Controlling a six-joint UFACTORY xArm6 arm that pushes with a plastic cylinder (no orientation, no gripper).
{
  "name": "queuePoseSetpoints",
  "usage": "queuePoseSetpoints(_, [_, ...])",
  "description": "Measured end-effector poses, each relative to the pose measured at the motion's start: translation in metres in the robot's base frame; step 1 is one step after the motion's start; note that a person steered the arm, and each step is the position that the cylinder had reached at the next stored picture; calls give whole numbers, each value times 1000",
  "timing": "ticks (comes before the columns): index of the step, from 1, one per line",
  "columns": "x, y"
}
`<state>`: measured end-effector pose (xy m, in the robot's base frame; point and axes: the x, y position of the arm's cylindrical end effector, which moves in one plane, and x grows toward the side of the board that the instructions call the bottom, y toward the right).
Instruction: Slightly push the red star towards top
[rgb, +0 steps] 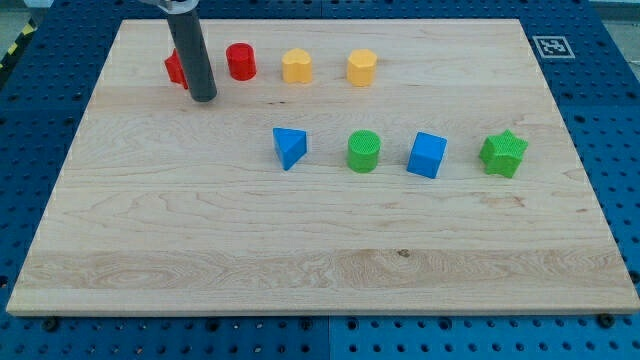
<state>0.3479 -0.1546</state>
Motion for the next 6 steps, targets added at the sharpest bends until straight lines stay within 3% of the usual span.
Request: queuePoseSetpoints(6, [0,-30])
